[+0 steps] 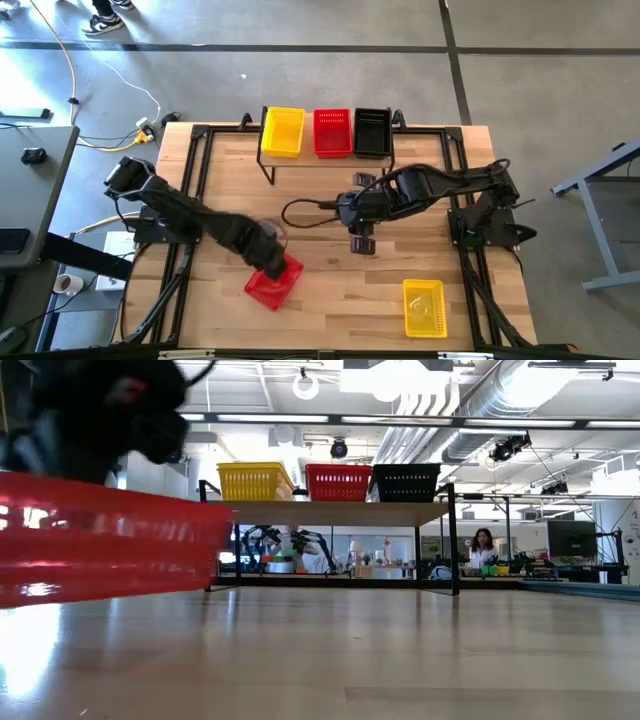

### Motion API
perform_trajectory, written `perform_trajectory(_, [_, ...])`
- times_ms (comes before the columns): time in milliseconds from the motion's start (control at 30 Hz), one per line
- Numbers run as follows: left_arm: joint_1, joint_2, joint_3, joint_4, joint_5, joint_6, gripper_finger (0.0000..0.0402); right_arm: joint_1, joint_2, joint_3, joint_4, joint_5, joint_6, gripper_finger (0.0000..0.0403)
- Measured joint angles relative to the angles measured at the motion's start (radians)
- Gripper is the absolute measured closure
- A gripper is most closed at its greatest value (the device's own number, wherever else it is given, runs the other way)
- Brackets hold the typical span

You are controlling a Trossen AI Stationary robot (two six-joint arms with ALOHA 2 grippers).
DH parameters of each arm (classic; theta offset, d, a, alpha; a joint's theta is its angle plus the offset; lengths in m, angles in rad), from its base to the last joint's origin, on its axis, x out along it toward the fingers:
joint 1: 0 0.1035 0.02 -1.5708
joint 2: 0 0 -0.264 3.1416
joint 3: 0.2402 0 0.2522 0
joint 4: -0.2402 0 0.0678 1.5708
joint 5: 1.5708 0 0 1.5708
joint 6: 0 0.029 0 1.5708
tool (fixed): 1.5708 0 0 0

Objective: Stack baskets on shelf by color
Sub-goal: Stack the red bin on the stacked red bin on the shelf

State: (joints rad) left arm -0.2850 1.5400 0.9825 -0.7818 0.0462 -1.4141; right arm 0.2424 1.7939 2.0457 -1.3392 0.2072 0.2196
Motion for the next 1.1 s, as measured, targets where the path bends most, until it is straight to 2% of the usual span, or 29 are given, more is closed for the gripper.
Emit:
perform_trajectory(267, [0.172, -0.008, 0.093, 0.029, -0.057, 0.12, 0.0398, 0.0, 0.0, 0.0, 0.05, -0.107, -0.243, 0.029])
perform_trajectory(533, [0.335, -0.008, 0.17, 0.027, -0.088, 0.224, 0.0399, 0.0, 0.0, 0.0, 0.063, -0.113, -0.43, 0.029])
perform_trajectory(800, [0.44, -0.008, 0.215, 0.05, -0.092, 0.267, 0.0399, -0.006, 0.007, 0.0, 0.178, -0.112, -0.534, 0.029])
perform_trajectory(1100, [0.468, -0.008, 0.218, 0.054, -0.14, 0.232, 0.0399, -0.013, 0.097, 0.0, 0.279, -0.108, -0.524, 0.029])
